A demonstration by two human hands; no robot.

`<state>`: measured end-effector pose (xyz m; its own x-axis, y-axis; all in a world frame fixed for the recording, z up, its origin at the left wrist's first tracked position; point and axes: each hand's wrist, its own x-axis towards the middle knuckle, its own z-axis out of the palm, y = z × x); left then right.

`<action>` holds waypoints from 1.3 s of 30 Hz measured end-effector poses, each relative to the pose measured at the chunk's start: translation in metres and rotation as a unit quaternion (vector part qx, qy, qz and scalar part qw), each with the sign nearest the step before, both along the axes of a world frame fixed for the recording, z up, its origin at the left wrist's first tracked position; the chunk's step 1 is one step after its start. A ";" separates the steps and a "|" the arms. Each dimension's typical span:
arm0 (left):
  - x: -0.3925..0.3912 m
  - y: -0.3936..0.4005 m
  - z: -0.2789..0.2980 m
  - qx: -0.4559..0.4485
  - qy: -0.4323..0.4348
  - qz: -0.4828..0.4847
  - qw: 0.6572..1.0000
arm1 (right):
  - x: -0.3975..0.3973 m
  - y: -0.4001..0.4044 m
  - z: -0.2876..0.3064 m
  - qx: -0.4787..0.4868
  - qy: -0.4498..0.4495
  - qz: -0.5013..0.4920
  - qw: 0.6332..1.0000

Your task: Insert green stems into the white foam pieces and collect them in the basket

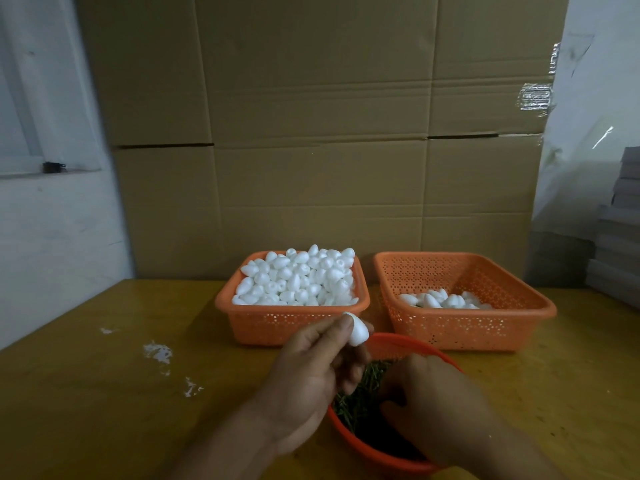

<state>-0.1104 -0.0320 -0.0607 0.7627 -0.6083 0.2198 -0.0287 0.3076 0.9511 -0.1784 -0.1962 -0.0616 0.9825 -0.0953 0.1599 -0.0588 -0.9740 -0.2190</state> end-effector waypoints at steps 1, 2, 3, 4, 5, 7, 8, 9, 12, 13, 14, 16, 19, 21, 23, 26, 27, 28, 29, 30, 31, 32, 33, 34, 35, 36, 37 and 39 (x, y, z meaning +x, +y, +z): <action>0.000 0.000 0.000 -0.004 0.022 -0.004 1.000 | 0.000 0.000 0.000 0.003 -0.017 0.001 1.000; -0.001 0.000 0.001 -0.008 0.044 -0.010 0.999 | -0.001 0.000 0.000 0.006 -0.033 0.002 0.999; -0.001 0.000 0.002 -0.014 0.065 -0.014 0.998 | -0.001 0.001 0.001 0.009 -0.050 0.003 0.999; 0.000 0.001 0.002 -0.022 0.082 -0.017 0.996 | -0.001 0.001 0.001 0.017 -0.069 0.004 0.997; 0.000 0.001 0.003 -0.030 0.095 -0.020 0.995 | -0.002 0.002 0.002 0.031 -0.090 0.002 0.995; 0.000 0.002 0.004 -0.039 0.113 -0.027 0.992 | -0.004 0.003 0.003 0.074 -0.137 -0.003 0.988; -0.001 0.002 0.005 -0.042 0.120 -0.029 0.991 | -0.006 0.003 0.004 0.096 -0.161 -0.005 0.982; -0.001 0.001 0.006 -0.045 0.127 -0.029 0.990 | -0.008 0.003 0.004 0.121 -0.186 -0.004 0.975; -0.002 0.001 0.006 -0.055 0.144 -0.030 0.988 | -0.013 0.003 0.008 0.227 -0.247 0.001 0.942; -0.002 0.001 0.007 -0.056 0.147 -0.033 0.987 | -0.014 0.004 0.010 0.275 -0.262 0.004 0.925; -0.003 0.001 0.007 -0.057 0.150 -0.036 0.986 | -0.016 0.005 0.013 0.331 -0.273 0.011 0.903; -0.003 0.002 0.007 -0.060 0.158 -0.036 0.985 | -0.018 0.007 0.020 0.444 -0.284 0.047 0.848; -0.005 0.002 0.009 -0.057 0.166 -0.036 0.984 | -0.020 0.008 0.023 0.535 -0.277 0.102 0.791; -0.006 0.002 0.010 -0.054 0.168 -0.034 0.984 | -0.020 0.010 0.022 0.547 -0.273 0.124 0.782; -0.007 0.002 0.011 -0.051 0.167 -0.033 0.984 | -0.017 0.011 0.019 0.543 -0.280 0.131 0.781; -0.008 0.003 0.012 -0.050 0.160 -0.038 0.985 | -0.015 0.011 0.016 0.536 -0.290 0.129 0.782; -0.009 0.003 0.012 -0.050 0.158 -0.039 0.985 | -0.015 0.011 0.016 0.536 -0.292 0.131 0.781; -0.009 0.003 0.012 -0.049 0.157 -0.039 0.986 | -0.014 0.011 0.016 0.536 -0.293 0.133 0.780; -0.009 0.002 0.012 -0.048 0.157 -0.039 0.986 | -0.014 0.011 0.016 0.538 -0.292 0.135 0.779; -0.009 0.002 0.012 -0.046 0.158 -0.040 0.986 | -0.014 0.011 0.016 0.541 -0.292 0.137 0.777; -0.009 0.002 0.012 -0.044 0.160 -0.040 0.985 | -0.014 0.012 0.016 0.545 -0.292 0.138 0.774; -0.009 0.002 0.012 -0.042 0.160 -0.041 0.985 | -0.014 0.013 0.016 0.549 -0.292 0.138 0.771; -0.009 0.002 0.012 -0.040 0.160 -0.041 0.986 | -0.013 0.013 0.016 0.549 -0.294 0.138 0.770; -0.010 0.002 0.012 -0.038 0.159 -0.041 0.986 | -0.014 0.014 0.016 0.547 -0.296 0.140 0.770; -0.010 0.002 0.012 -0.036 0.158 -0.040 0.986 | -0.014 0.014 0.017 0.541 -0.299 0.142 0.773; -0.010 0.001 0.012 -0.034 0.157 -0.038 0.986 | -0.014 0.015 0.017 0.532 -0.304 0.144 0.777; -0.011 0.002 0.012 -0.032 0.155 -0.037 0.987 | -0.015 0.014 0.017 0.521 -0.311 0.146 0.781; -0.012 0.002 0.013 -0.030 0.149 -0.034 0.988 | -0.017 0.015 0.017 0.493 -0.331 0.146 0.791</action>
<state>-0.1222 -0.0305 -0.0480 0.7568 -0.6530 0.0296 0.2720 0.3558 0.8941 -0.1959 -0.1814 -0.0443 0.7175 -0.2786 0.6384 0.5828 -0.2616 -0.7693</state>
